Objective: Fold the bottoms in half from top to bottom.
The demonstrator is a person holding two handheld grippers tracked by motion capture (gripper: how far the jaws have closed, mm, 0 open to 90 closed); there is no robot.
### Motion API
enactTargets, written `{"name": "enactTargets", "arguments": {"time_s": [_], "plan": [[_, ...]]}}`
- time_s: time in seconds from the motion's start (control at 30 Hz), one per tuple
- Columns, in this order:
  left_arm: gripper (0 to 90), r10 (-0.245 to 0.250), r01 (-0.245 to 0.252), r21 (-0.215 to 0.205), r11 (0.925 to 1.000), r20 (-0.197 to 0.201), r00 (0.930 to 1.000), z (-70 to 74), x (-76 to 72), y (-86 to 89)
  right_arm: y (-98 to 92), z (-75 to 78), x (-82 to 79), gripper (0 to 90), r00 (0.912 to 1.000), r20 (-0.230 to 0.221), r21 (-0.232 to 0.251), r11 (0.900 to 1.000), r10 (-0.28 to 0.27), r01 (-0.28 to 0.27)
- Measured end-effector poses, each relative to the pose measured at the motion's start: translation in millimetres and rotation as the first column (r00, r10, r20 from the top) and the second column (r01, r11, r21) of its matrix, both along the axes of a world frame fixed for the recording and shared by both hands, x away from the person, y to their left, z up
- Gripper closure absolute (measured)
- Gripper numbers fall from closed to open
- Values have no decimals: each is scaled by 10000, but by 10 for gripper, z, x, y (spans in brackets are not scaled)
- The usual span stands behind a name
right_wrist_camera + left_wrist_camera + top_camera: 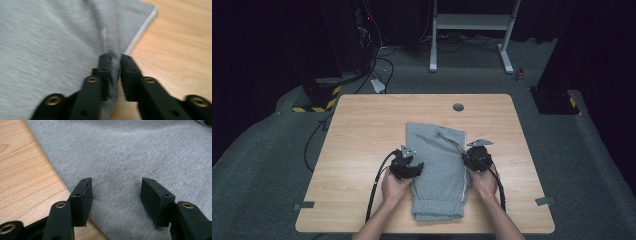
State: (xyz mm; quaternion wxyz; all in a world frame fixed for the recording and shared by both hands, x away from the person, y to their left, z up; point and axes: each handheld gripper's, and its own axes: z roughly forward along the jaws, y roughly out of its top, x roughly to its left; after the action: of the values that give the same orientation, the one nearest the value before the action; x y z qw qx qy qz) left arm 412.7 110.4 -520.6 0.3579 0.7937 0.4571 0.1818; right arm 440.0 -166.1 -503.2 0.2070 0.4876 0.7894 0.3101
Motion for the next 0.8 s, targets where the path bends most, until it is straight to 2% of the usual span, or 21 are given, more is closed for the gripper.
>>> {"name": "enactTargets", "arguments": {"time_s": [0.03, 0.07, 0.1, 0.17, 0.2, 0.27, 0.37, 0.47, 0.63, 0.67, 0.7, 0.73, 0.8], "plan": [[430, 10, -10, -23, 10000, 4, 10000, -2, -4, -2, 0, 0, 0, 659, 10000, 0, 0, 10000, 0, 0], [431, -5, 5, -28, 10000, 65, 10000, -7, -9, 1, 14, 35, -60, 639, 9988, 479, -108, 9999, 88, -83], [431, 15, -14, -60, 10000, 95, 10000, -11, -13, 0, 14, 35, -60, 639, 9988, 479, -108, 9999, 88, -83], [439, 13, -13, 0, 10000, 100, 9999, -8, -17, -9, 55, 84, -145, 633, 9942, 1019, -128, 9994, 343, -332], [447, 19, -19, 4, 10000, 99, 9999, -8, -21, -13, 90, 100, -179, 639, 9920, 1122, -176, 9982, 585, -569], [453, 0, 0, 16, 10000, 99, 10000, -7, -29, -15, 139, 83, -196, 664, 9913, 928, -344, 9953, 929, -901], [457, -110, 111, -59, 9999, 177, 9998, -17, -87, -5, 178, -19, -212, 723, 9898, 259, -542, 9889, 1400, -1384], [457, -340, 341, -35, 9994, 143, 9993, -13, -190, 8, 184, -76, -303, 752, 9853, 180, -581, 9839, 1700, -1688], [452, -562, 562, 48, 9984, -21, 9984, 25, -312, 31, 168, -41, -449, 742, 9738, -141, -652, 9716, 2270, -2274], [455, -512, 511, 92, 9987, 153, 9986, 34, -308, 35, 168, -30, -453, 726, 9736, -144, -613, 9716, 2280, -2285], [471, -414, 411, 94, 9991, 252, 9988, 39, -280, 44, 140, 13, -413, 670, 9754, -95, -101, 9754, 2201, -2202], [471, -321, 320, 40, 9995, 187, 9993, 47, -228, 53, 140, 13, -413, 670, 9754, -95, -101, 9754, 2201, -2202], [471, -161, 160, 39, 9999, 105, 9998, 70, -115, 62, 117, 76, -338, 660, 9816, 189, 192, 9815, 1900, -1904]]}}
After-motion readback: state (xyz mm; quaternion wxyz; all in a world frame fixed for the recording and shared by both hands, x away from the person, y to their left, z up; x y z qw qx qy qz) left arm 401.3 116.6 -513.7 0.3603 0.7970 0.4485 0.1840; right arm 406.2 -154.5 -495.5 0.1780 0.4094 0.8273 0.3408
